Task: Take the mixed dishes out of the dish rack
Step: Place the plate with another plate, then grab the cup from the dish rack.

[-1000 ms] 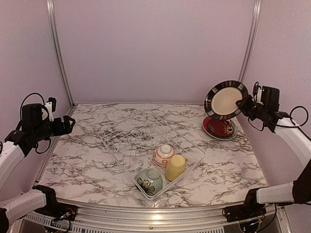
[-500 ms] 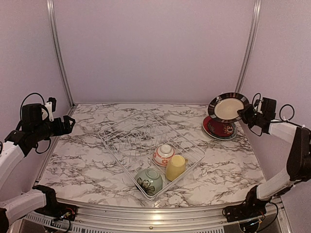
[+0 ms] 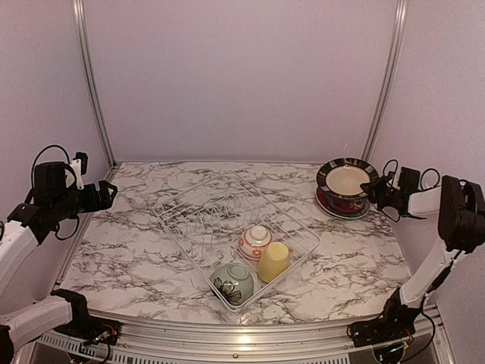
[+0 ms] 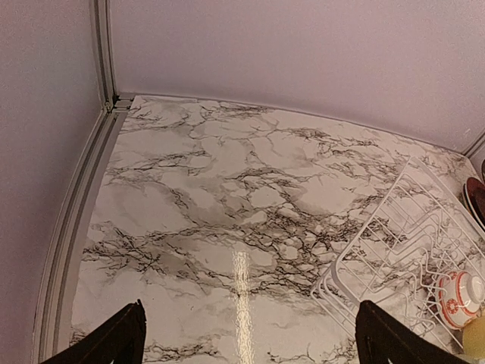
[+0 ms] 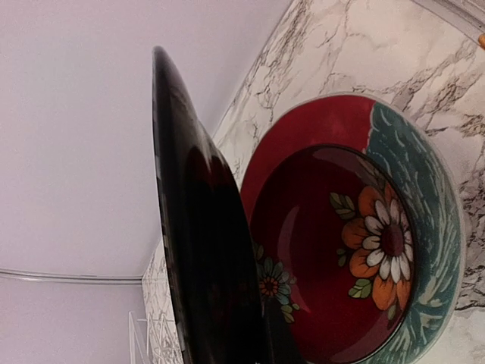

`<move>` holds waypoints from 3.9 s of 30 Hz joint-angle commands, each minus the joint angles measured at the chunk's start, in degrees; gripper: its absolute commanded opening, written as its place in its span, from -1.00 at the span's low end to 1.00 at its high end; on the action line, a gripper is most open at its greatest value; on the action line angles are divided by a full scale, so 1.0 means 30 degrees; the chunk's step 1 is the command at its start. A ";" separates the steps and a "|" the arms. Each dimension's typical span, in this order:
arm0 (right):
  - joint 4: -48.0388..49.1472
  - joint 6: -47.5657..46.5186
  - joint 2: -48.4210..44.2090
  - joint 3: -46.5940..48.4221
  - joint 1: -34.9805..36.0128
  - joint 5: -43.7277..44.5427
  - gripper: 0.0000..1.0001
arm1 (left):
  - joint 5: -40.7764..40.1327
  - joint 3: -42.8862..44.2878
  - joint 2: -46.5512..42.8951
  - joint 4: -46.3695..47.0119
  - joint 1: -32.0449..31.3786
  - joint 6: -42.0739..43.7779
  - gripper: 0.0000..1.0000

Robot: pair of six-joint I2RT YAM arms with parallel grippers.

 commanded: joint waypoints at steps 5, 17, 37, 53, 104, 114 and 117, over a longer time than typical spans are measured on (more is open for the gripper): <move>0.4223 0.0633 0.0186 0.0014 -0.0470 -0.1618 -1.00 | -0.0105 0.0089 -0.0070 -0.0237 0.0009 0.0231 0.98; 0.4301 0.0306 0.1780 0.0332 -0.0508 -0.2429 -0.94 | -0.0090 0.0099 -0.0157 -0.0241 0.0011 0.0215 0.98; 0.3536 -0.0979 0.2646 0.0255 -0.0508 -0.2313 -0.62 | -0.0009 0.0119 -0.0040 -0.0222 0.0011 0.0237 0.98; -0.3987 -0.6632 0.0133 0.1167 -0.0508 0.1432 -0.01 | 0.0143 0.0134 -0.0187 -0.0227 0.0011 0.0208 0.98; -1.6433 -1.6603 -0.3665 0.8318 1.4916 1.2196 0.87 | 0.0109 0.0143 0.0029 -0.0241 0.0011 0.0201 0.98; -2.2875 -1.8884 -0.0982 1.1208 2.2658 1.2300 0.89 | 0.0064 0.0159 0.0157 -0.0270 0.0011 0.0209 0.98; -2.4384 -1.8401 -0.0631 1.1325 2.3555 1.2795 0.89 | 0.0120 0.0201 0.0259 -0.0270 0.0011 0.0213 0.98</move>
